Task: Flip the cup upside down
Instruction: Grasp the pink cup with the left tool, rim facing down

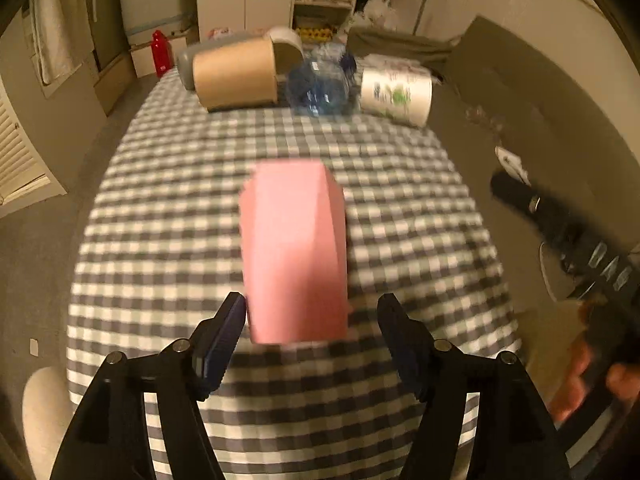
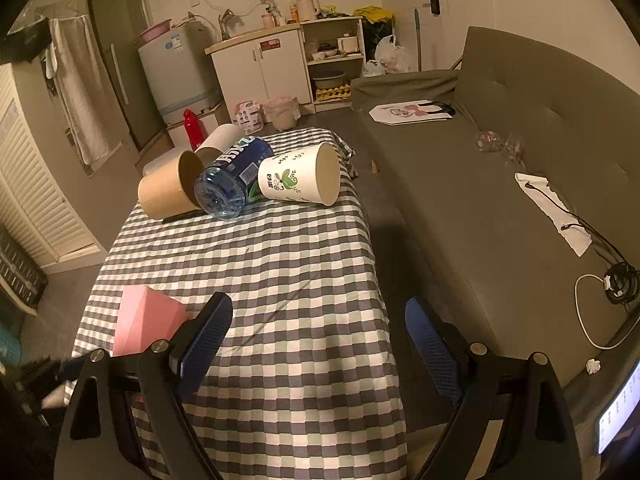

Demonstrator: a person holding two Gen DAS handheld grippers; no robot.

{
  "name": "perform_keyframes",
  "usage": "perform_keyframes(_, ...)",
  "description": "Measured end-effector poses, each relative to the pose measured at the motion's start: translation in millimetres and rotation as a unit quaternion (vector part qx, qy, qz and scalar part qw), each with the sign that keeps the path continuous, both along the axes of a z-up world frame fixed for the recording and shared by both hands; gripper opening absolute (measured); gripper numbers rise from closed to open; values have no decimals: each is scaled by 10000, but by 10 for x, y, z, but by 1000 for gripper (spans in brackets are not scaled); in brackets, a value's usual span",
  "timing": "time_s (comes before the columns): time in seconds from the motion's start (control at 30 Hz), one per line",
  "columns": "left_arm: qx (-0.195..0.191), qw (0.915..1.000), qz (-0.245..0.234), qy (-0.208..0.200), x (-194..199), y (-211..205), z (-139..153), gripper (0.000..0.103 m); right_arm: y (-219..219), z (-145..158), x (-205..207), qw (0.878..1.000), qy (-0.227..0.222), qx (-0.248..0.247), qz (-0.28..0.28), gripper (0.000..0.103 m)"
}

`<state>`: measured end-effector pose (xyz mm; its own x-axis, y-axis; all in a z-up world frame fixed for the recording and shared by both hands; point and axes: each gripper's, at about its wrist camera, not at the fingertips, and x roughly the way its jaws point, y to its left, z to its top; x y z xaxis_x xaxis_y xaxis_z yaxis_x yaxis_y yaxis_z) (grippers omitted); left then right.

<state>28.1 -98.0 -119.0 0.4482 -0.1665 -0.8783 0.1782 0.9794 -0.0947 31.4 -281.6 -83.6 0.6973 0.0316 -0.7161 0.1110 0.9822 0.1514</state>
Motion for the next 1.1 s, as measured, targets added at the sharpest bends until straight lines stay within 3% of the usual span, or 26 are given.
perform_keyframes(0.1,33,10000,20,57,18,-6,-129,69,9,-4,0,10000,7,-11,16,88)
perform_keyframes(0.17,38,10000,41,69,22,31,-135,53,5,-6,-4,10000,4,-11,17,88)
perform_keyframes(0.53,167,9994,-158,-276,159,9,300,53,4,-9,17,10000,13,45,20,88)
perform_keyframes(1.1,160,9987,-156,-455,670,-73,426,53,-18,-25,34,9999,38,127,-4,88)
